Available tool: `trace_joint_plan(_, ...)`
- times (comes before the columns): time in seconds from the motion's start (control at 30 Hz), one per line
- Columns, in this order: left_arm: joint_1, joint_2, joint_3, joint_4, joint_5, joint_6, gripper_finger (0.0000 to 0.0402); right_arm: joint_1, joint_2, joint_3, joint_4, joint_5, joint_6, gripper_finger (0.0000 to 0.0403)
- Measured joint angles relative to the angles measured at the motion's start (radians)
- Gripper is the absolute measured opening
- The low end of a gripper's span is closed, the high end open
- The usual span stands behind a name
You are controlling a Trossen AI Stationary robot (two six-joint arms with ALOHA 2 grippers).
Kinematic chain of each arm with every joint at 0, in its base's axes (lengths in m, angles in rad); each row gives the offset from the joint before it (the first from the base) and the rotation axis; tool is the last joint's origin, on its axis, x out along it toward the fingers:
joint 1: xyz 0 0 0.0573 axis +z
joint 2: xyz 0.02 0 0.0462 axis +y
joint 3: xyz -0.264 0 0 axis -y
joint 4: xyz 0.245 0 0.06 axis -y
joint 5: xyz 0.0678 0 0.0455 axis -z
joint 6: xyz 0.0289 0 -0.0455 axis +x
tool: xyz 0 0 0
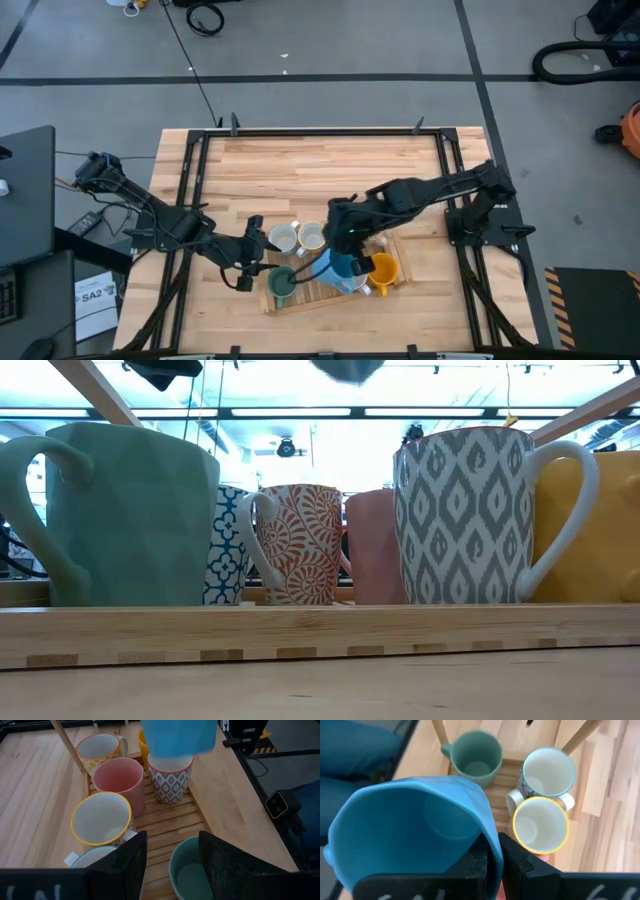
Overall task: Place coffee mugs
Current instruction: Put the blue mug on the shelf
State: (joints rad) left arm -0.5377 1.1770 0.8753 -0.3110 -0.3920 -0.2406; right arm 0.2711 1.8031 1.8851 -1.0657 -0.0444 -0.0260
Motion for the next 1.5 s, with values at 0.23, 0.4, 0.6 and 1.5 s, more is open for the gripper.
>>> trace_joint_plan(0.23, 0.0, 0.0, 0.0, 0.0, 0.0, -0.001, 0.0185, -0.023, 0.091, 0.0, 0.0, 0.001, -0.028, 0.0032)
trace_joint_plan(0.4, 0.0, 0.0, 0.0, 0.0, 0.0, -0.001, 0.0185, -0.036, 0.141, 0.0, 0.02, 0.001, -0.034, 0.0033)
trace_joint_plan(0.6, 0.0, 0.0, 0.0, 0.0, 0.0, -0.001, 0.0185, -0.041, 0.175, 0.0, 0.046, 0.002, -0.064, 0.0033)
trace_joint_plan(1.5, 0.0, -0.002, 0.002, -0.009, 0.023, -0.009, 0.0185, -0.038, 0.277, -0.002, 0.099, -0.013, -0.056, 0.0033)
